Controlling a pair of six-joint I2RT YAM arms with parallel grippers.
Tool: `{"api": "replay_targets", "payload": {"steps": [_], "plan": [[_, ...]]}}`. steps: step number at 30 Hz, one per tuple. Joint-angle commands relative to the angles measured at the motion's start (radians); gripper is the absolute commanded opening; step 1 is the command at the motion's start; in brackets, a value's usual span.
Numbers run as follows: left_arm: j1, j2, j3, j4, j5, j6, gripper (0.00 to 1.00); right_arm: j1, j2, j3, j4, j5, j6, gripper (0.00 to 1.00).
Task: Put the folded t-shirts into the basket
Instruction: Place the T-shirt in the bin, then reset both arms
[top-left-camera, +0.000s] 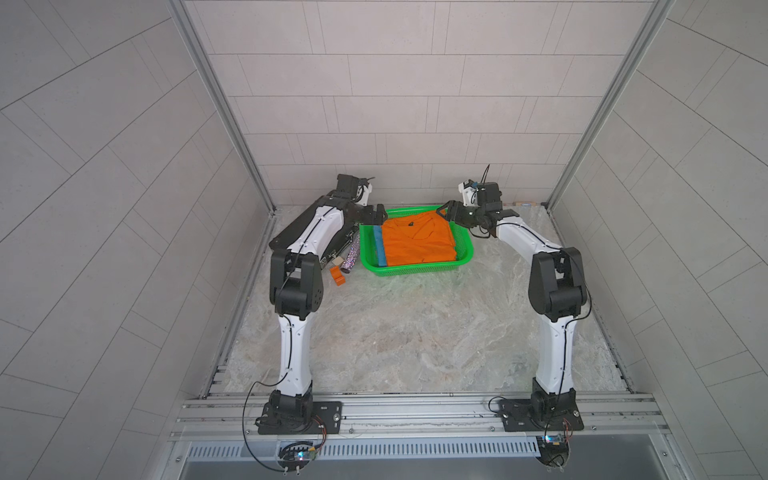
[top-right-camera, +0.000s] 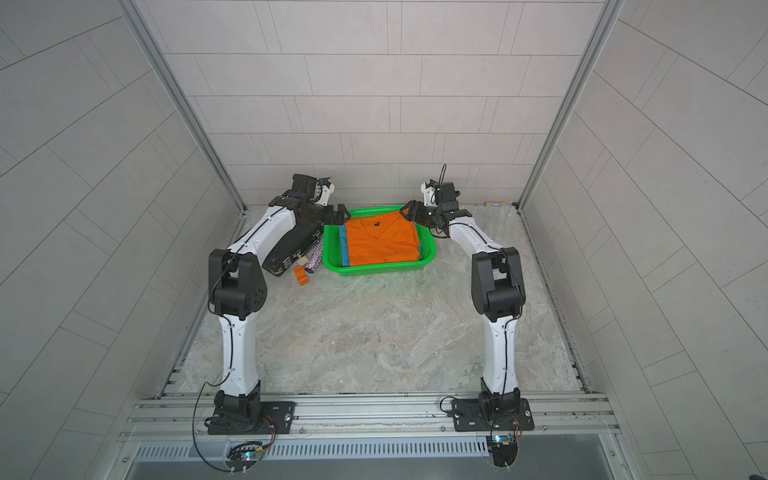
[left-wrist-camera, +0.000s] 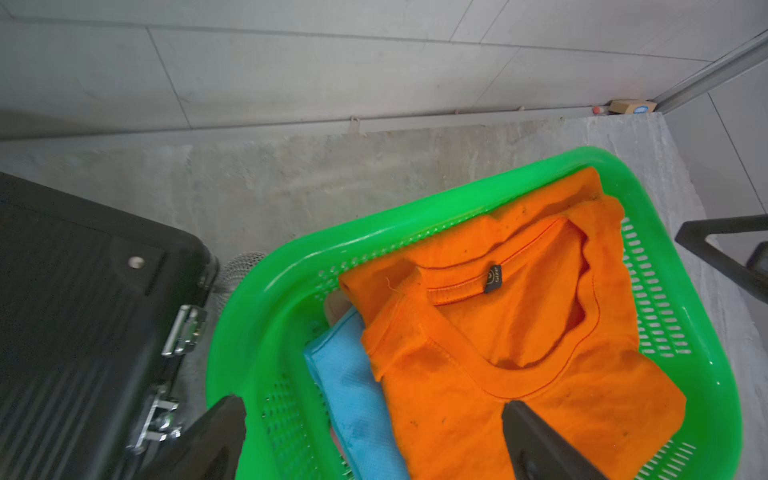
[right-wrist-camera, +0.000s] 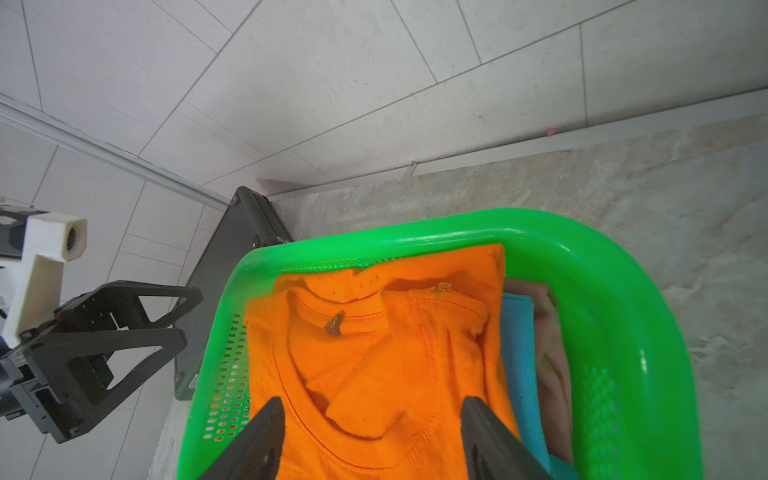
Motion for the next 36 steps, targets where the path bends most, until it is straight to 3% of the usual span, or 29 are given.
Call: {"api": "replay_targets", "payload": {"steps": [1, 8, 9, 11, 14, 18, 22, 24, 27, 30, 33, 36], "plan": [[0.002, -0.143, -0.03, 0.018, -0.078, 0.021, 0.97, 0.007, -0.151, -0.026, -0.025, 0.049, -0.032, 0.71], [0.008, -0.338, -0.121, -0.066, -0.191, 0.088, 1.0, 0.039, -0.367, -0.08, -0.176, 0.184, -0.149, 0.72], [0.01, -0.37, -0.137, -0.079, -0.218, 0.098, 1.0, 0.045, -0.407, -0.093, -0.195, 0.219, -0.163, 0.93], [0.017, -0.429, -0.188, -0.077, -0.292, 0.112, 1.0, 0.062, -0.487, -0.139, -0.209, 0.308, -0.186, 1.0], [0.041, -0.563, -0.328, -0.028, -0.356, 0.133, 1.0, 0.08, -0.67, -0.268, -0.165, 0.408, -0.221, 1.0], [0.086, -0.728, -0.582, 0.078, -0.324, 0.122, 1.0, 0.078, -0.904, -0.517, -0.048, 0.541, -0.31, 1.0], [0.118, -0.816, -0.834, 0.184, -0.252, 0.077, 1.0, 0.078, -1.116, -0.838, 0.104, 0.543, -0.505, 1.0], [0.131, -0.85, -0.958, 0.274, -0.255, 0.022, 1.0, 0.077, -1.178, -0.964, 0.165, 0.623, -0.505, 1.0], [0.138, -0.887, -1.18, 0.475, -0.212, 0.008, 1.0, 0.044, -1.197, -1.119, 0.27, 0.701, -0.463, 1.0], [0.136, -0.891, -1.339, 0.673, -0.17, 0.017, 1.0, 0.038, -1.184, -1.269, 0.412, 0.74, -0.545, 1.0], [0.135, -0.892, -1.5, 0.924, -0.116, 0.052, 1.0, 0.025, -1.12, -1.352, 0.552, 0.771, -0.607, 1.0], [0.134, -0.87, -1.617, 1.187, -0.08, 0.025, 1.0, -0.003, -0.991, -1.438, 0.778, 0.761, -0.584, 1.0]]}}
